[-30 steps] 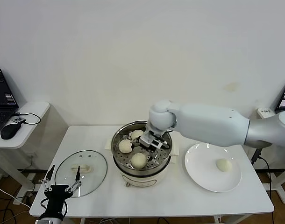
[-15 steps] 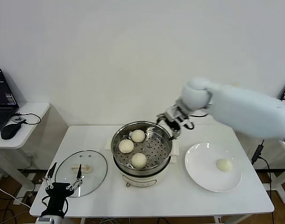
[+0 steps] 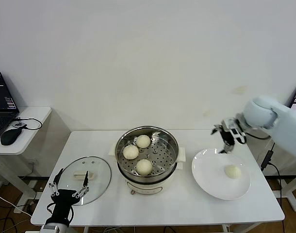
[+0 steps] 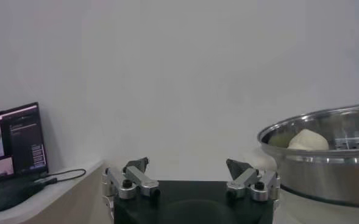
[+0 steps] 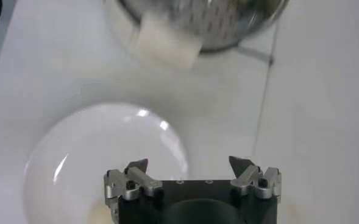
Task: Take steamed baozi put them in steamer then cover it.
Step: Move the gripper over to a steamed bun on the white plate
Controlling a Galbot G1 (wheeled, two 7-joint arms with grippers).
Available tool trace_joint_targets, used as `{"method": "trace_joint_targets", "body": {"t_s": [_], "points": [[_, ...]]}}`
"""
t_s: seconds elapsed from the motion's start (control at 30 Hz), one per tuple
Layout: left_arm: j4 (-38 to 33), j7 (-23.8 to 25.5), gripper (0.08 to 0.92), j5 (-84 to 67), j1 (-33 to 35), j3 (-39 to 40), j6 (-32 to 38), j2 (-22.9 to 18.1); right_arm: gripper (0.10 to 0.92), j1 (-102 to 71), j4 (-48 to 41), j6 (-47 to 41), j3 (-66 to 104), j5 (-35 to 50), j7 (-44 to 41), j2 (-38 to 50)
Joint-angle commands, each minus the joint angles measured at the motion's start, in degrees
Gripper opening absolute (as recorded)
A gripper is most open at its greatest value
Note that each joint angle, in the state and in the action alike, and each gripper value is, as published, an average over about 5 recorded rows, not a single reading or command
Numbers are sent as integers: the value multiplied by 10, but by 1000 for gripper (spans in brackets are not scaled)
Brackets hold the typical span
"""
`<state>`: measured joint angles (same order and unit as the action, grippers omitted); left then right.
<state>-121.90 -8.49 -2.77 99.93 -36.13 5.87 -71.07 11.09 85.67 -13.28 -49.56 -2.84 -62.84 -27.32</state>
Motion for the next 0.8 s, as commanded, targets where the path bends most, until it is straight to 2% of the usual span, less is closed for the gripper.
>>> {"method": "trace_joint_targets", "body": {"t_s": [0.03, 0.3, 0.8], "points": [[0, 0, 823, 1, 0, 2, -1, 0, 823, -217, -28, -11, 164, -93, 3, 55], [-1, 0, 823, 3, 6, 0, -1, -1, 823, -269, -63, -6, 200, -137, 15, 23], [-2, 0, 823, 3, 9, -5, -2, -2, 823, -283, -148, 1, 220, -155, 34, -64]]}}
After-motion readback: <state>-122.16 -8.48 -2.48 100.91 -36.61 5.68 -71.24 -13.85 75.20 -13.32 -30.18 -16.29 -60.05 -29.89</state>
